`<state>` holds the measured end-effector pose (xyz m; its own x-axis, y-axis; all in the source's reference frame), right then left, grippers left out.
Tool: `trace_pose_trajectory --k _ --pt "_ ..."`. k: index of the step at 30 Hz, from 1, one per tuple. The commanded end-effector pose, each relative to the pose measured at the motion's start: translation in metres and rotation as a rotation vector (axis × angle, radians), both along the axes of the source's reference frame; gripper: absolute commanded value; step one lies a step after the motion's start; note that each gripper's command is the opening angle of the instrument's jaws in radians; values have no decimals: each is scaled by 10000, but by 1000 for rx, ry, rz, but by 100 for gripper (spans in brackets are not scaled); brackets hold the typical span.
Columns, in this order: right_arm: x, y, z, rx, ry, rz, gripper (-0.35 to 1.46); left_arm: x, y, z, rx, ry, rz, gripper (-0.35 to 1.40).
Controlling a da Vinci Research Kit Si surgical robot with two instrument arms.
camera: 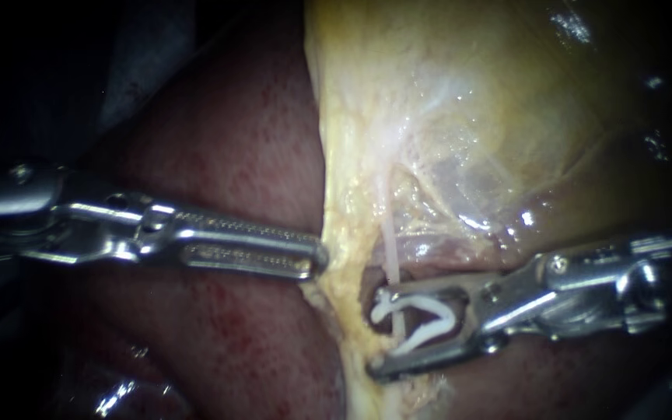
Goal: Clipping first clip left tube
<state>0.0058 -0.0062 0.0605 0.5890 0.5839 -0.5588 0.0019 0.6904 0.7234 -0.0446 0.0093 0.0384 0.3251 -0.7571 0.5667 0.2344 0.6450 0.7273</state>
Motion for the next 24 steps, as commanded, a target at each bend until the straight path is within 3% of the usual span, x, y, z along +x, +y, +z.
trace_pose_trajectory --k 1,15,24 --pt "2 0 1 0 0 -2 53 0 0 -1 0 1 0 -20" --pt "9 1 23 -1 0 -11 54 -3 -4 -8 -1 2 -7 -20" --pt "25 -5 19 13 2 -28 53 -4 -4 -9 -1 2 -8 -20"
